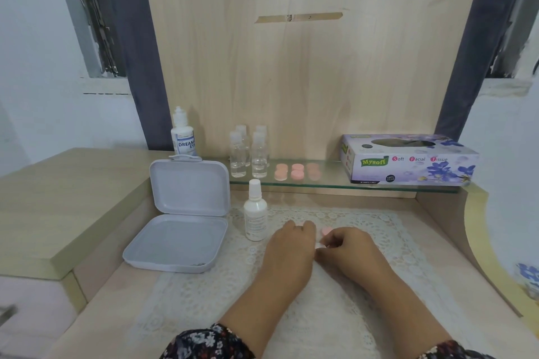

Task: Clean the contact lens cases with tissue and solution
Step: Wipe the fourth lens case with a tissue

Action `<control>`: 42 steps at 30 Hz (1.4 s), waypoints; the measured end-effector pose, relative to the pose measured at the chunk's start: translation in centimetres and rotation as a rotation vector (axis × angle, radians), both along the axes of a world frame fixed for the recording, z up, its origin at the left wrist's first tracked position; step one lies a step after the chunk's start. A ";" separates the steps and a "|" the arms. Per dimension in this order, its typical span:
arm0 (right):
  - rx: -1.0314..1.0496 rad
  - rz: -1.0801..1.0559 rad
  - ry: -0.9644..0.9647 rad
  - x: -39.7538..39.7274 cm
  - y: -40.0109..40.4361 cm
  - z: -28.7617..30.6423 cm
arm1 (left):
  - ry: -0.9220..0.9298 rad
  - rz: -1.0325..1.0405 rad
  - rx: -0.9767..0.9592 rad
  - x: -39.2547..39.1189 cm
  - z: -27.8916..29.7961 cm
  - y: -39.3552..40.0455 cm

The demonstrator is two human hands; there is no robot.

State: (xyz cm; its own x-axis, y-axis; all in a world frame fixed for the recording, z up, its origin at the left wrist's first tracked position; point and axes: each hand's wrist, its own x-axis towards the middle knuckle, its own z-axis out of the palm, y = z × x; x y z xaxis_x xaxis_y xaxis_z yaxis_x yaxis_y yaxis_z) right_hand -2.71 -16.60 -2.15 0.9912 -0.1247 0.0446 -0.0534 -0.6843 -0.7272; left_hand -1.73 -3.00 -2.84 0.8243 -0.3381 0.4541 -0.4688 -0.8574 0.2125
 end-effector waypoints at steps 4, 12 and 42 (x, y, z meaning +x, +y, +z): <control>0.007 0.023 0.002 0.0 -0.1 0.1 | 0.228 0.063 -0.659 0.8 -0.3 0.9; -0.025 0.062 -0.030 0.1 -0.3 0.2 | -0.011 -0.114 -0.447 0.8 -1.5 -0.6; 0.075 0.054 0.059 -0.3 -0.4 0.6 | 0.014 -0.038 -0.711 1.4 -0.9 0.1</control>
State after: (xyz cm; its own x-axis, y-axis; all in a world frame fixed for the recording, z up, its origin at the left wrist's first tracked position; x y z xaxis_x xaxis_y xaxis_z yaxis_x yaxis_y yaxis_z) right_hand -3.00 -17.04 -1.57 0.9972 -0.0716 -0.0216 -0.0621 -0.6314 -0.7729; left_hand -0.30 -2.86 -3.77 0.8254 0.0075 0.5645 -0.4883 -0.4923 0.7206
